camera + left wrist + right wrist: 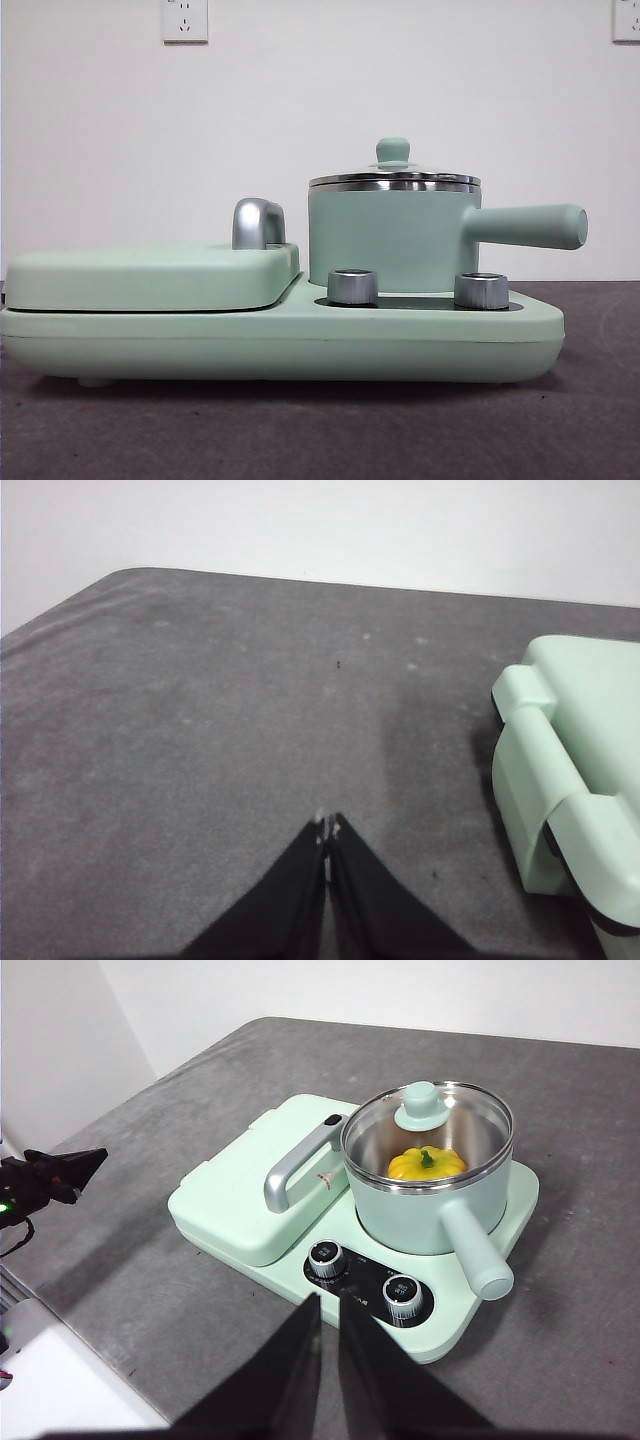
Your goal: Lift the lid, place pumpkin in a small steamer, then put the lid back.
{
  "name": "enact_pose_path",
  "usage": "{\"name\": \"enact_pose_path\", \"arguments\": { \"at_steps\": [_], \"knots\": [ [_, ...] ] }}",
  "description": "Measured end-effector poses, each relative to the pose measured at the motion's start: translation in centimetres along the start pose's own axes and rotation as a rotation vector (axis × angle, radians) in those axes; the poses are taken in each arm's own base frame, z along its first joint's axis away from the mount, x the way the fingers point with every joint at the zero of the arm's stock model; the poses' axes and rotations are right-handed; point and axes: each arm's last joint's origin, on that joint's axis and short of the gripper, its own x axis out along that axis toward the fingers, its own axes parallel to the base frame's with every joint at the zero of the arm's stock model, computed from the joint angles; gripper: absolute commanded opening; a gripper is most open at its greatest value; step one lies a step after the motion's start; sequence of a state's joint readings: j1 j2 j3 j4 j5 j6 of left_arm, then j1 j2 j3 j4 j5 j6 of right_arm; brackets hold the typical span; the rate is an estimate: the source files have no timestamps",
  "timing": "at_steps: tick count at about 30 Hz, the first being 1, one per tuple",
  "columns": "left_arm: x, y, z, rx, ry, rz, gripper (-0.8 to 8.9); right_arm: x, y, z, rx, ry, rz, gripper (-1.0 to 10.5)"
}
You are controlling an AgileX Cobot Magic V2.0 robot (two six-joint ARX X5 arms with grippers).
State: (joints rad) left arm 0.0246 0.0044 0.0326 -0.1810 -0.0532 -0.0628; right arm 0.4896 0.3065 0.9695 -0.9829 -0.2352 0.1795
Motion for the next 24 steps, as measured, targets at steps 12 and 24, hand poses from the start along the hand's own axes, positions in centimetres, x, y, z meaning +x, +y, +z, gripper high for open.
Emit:
{"name": "enact_pose_path", "arguments": {
  "at_steps": [12,24],
  "knots": [
    [0.0,0.0,0.0,0.001,0.000,0.000,0.07,0.0,0.0,0.0,0.000,0.000,0.000,0.3],
    [0.0,0.0,0.0,0.003,0.000,0.000,0.07,1.1,-0.7,-0.5,0.019,-0.055,-0.128,0.2]
  ]
}}
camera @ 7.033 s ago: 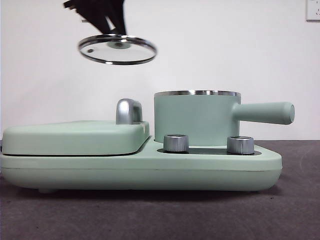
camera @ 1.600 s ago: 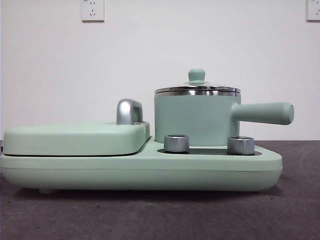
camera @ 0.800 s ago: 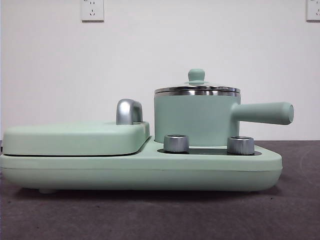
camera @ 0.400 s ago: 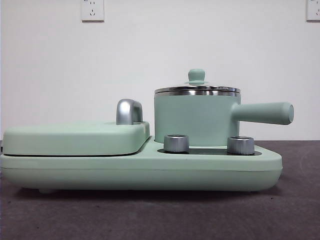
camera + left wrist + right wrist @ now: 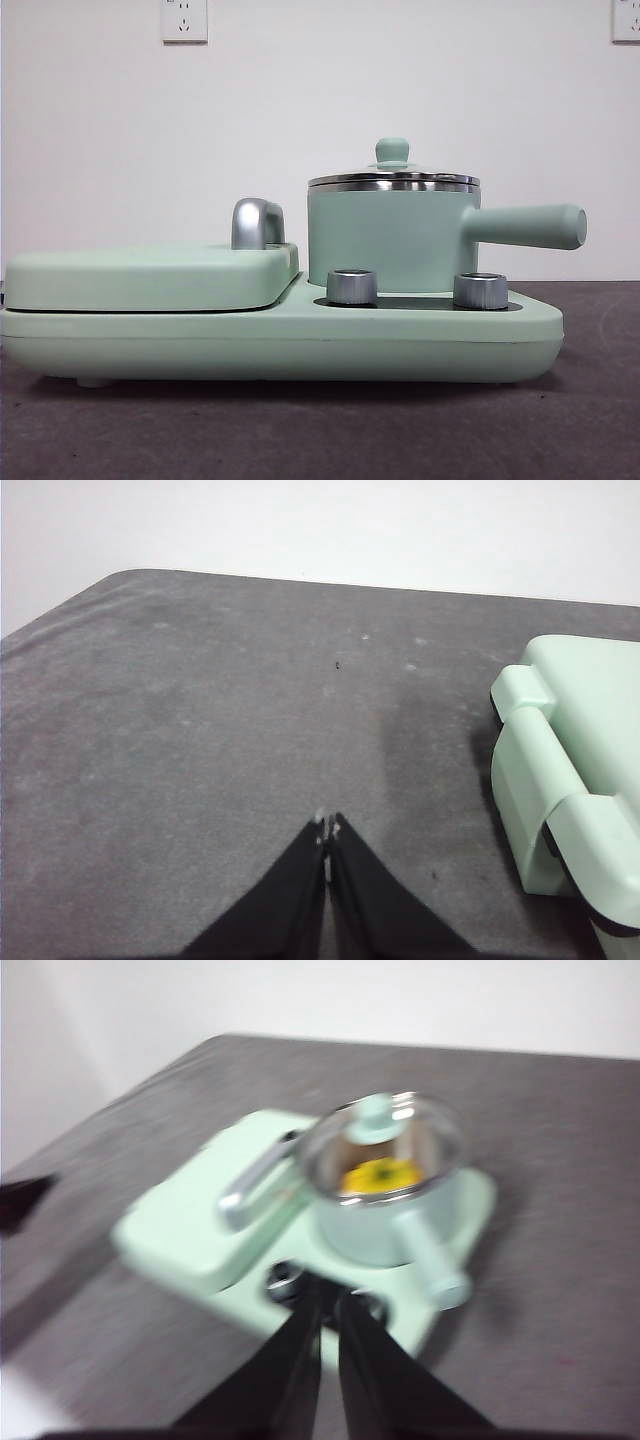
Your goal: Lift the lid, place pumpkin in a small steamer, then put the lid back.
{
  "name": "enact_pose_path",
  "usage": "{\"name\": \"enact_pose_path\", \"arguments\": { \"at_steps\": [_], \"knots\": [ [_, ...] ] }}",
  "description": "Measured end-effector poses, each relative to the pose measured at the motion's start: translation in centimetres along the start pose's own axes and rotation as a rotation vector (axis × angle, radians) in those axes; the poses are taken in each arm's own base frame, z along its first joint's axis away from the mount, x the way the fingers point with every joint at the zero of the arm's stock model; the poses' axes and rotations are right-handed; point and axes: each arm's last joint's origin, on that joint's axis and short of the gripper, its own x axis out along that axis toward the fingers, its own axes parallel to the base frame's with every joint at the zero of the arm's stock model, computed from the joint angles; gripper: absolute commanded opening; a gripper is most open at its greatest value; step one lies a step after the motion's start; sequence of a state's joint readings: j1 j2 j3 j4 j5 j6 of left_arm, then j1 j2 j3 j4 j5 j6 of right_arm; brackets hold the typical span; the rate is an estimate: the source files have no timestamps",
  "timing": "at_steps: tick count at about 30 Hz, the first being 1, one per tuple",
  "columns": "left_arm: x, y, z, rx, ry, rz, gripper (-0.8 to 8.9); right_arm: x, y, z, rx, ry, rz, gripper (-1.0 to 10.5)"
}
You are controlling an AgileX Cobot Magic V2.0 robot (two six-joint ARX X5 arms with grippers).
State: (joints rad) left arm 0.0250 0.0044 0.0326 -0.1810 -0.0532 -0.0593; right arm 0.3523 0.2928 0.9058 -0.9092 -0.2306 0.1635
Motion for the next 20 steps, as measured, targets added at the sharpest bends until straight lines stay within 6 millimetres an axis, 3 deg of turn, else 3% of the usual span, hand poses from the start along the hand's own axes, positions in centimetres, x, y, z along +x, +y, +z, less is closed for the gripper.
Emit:
{"name": "enact_pose_path", "arguments": {
  "at_steps": [6,10,14,20],
  "knots": [
    [0.0,0.0,0.0,0.000,0.000,0.000,0.07,4.5,-3.4,-3.9,-0.037,-0.162,-0.286,0.2],
    [0.0,0.0,0.0,0.000,0.000,0.000,0.07,7.0,-6.1,-7.7,-0.089,-0.264,-0.433,0.2],
    [0.0,0.0,0.0,0.000,0.000,0.000,0.07,9.3,-8.1,-11.6,-0.078,-0.241,-0.530,0.2],
    [0.0,0.0,0.0,0.000,0.000,0.000,0.07,10.4,-9.1,-14.5,-0.059,-0.187,-0.582,0.2]
  ]
}}
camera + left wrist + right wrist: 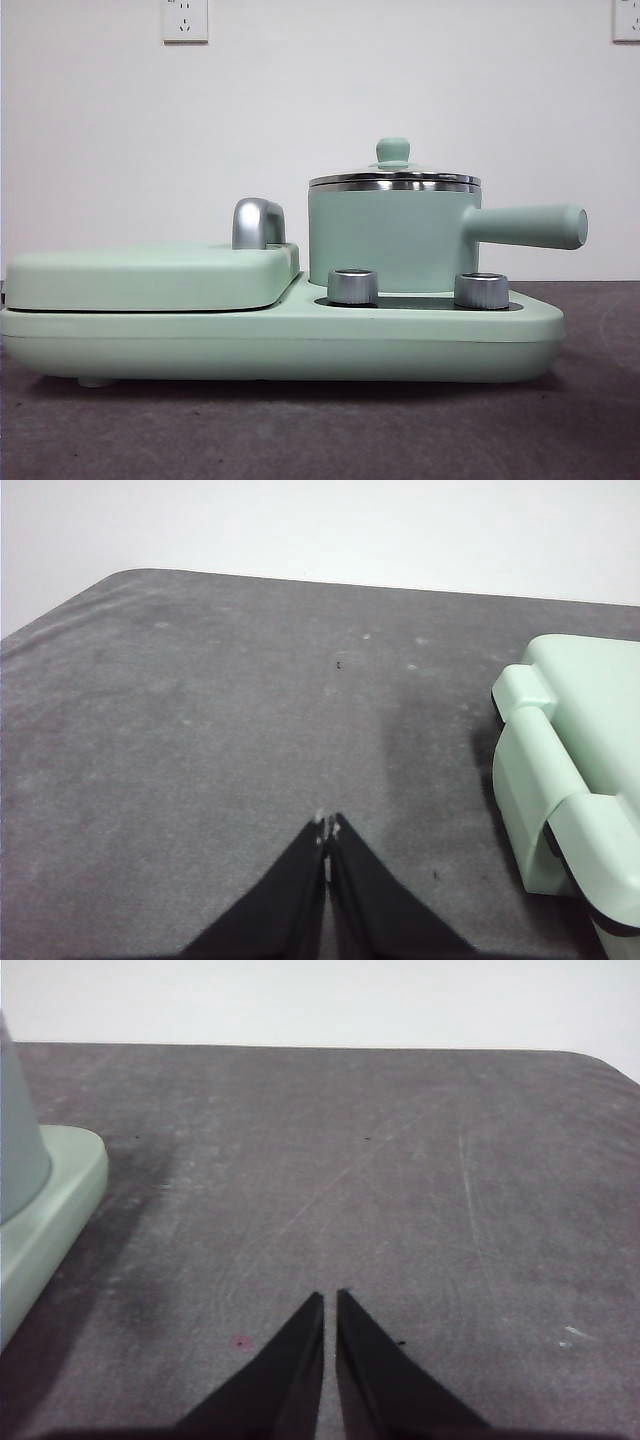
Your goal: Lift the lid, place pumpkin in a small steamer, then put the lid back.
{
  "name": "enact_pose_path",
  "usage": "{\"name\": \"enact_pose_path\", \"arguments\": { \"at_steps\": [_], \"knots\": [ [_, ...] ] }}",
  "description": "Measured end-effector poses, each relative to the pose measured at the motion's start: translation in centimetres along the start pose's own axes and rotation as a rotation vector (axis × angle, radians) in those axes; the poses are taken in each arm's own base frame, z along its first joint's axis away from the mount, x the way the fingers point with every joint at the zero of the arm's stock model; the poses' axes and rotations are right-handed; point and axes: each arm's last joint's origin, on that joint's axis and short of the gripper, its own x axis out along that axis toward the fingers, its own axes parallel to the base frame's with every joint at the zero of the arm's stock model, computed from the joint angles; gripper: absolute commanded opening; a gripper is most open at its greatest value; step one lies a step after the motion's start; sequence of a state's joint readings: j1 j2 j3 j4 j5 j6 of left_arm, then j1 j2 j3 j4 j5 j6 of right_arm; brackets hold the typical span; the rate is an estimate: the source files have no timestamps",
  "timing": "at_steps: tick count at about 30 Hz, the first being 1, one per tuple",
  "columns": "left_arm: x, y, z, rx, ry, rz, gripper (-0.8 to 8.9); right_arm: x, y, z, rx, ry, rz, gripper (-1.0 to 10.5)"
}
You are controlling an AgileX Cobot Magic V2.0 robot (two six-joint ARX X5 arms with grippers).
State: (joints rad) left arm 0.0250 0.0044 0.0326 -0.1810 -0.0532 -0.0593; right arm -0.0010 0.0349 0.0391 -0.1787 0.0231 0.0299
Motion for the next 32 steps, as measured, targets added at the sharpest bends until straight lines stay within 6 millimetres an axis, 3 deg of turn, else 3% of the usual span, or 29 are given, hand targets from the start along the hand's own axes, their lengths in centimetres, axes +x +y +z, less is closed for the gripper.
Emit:
{"name": "enact_pose_path", "arguments": {
  "at_steps": [32],
  "knots": [
    [0.00,0.00,0.00,0.000,0.000,0.000,0.07,0.03,-0.01,-0.39,-0.026,-0.020,0.001,0.2]
  ]
}}
